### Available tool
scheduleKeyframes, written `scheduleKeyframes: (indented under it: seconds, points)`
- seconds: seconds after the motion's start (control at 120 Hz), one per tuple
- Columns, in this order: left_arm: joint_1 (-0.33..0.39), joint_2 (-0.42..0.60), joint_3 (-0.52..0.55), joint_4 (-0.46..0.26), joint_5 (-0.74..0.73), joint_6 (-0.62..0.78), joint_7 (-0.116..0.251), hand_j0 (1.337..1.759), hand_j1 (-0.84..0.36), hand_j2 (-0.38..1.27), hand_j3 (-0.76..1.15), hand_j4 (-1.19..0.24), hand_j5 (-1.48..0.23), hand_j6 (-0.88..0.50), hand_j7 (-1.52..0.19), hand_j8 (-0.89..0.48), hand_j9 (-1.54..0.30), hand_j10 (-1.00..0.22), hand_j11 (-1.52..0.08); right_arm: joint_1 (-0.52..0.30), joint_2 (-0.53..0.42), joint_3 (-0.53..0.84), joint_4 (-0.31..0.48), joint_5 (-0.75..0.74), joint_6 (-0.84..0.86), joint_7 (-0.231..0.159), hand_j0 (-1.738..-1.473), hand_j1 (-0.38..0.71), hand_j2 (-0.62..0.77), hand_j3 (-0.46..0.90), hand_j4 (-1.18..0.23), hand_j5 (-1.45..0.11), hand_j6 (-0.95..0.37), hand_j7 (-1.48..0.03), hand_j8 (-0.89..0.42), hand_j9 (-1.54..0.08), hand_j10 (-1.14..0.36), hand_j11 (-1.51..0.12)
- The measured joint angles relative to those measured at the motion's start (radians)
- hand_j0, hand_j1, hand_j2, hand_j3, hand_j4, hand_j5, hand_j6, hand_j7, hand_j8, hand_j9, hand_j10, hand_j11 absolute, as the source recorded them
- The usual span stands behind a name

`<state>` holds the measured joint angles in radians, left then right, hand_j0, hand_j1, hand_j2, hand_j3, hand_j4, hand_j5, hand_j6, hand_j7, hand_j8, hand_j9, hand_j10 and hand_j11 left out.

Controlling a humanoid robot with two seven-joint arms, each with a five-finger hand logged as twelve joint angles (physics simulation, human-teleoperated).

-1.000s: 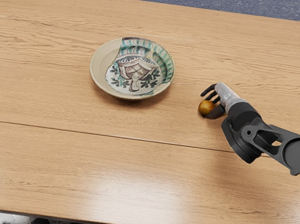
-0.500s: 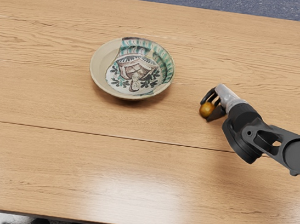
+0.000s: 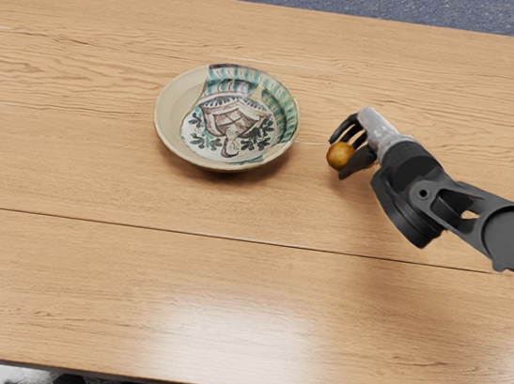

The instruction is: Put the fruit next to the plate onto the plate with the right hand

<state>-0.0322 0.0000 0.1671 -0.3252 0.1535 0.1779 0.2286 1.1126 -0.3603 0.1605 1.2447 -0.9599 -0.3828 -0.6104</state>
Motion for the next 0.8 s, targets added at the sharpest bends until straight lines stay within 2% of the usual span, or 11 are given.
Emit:
scheduleKeyframes:
  seconds: [0.242, 0.508, 0.708, 0.8]
  points:
    - [0.000, 0.000, 0.000, 0.000, 0.000, 0.000, 0.000, 1.658, 0.32, 0.00, 0.00, -0.02, -0.03, -0.02, -0.03, -0.02, -0.03, -0.02, -0.03, 0.061, 0.042, 0.031, 0.000, 0.024, 0.001, 0.001, -1.657, 0.29, 0.40, 0.00, -0.70, -0.92, -0.55, -0.91, -0.54, -0.92, -0.56, -0.93]
    - [0.000, 0.000, 0.000, 0.000, 0.000, 0.000, 0.000, 1.658, 0.32, 0.00, 0.00, -0.02, -0.03, -0.02, -0.03, -0.02, -0.03, -0.02, -0.03, 0.074, 0.115, 0.072, -0.010, 0.029, 0.000, 0.001, -1.658, 0.33, 0.48, 0.00, -0.69, -0.95, -0.53, -0.92, -0.53, -0.93, -0.55, -0.95]
    - [0.000, 0.000, 0.000, 0.000, 0.000, 0.000, 0.000, 1.658, 0.32, 0.00, 0.00, -0.02, -0.03, -0.02, -0.03, -0.02, -0.03, -0.02, -0.03, 0.074, 0.205, 0.082, -0.074, 0.029, 0.001, 0.000, -1.658, 0.35, 0.52, 0.00, -0.68, -0.95, -0.52, -0.91, -0.52, -0.93, -0.53, -0.94]
    - [0.000, 0.000, 0.000, 0.000, 0.000, 0.000, 0.000, 1.658, 0.32, 0.00, 0.00, -0.02, -0.03, -0.02, -0.03, -0.02, -0.03, -0.02, -0.03, 0.075, 0.253, 0.084, -0.121, 0.027, 0.004, 0.000, -1.658, 0.34, 0.48, 0.00, -0.68, -0.94, -0.53, -0.91, -0.53, -0.93, -0.55, -0.93]
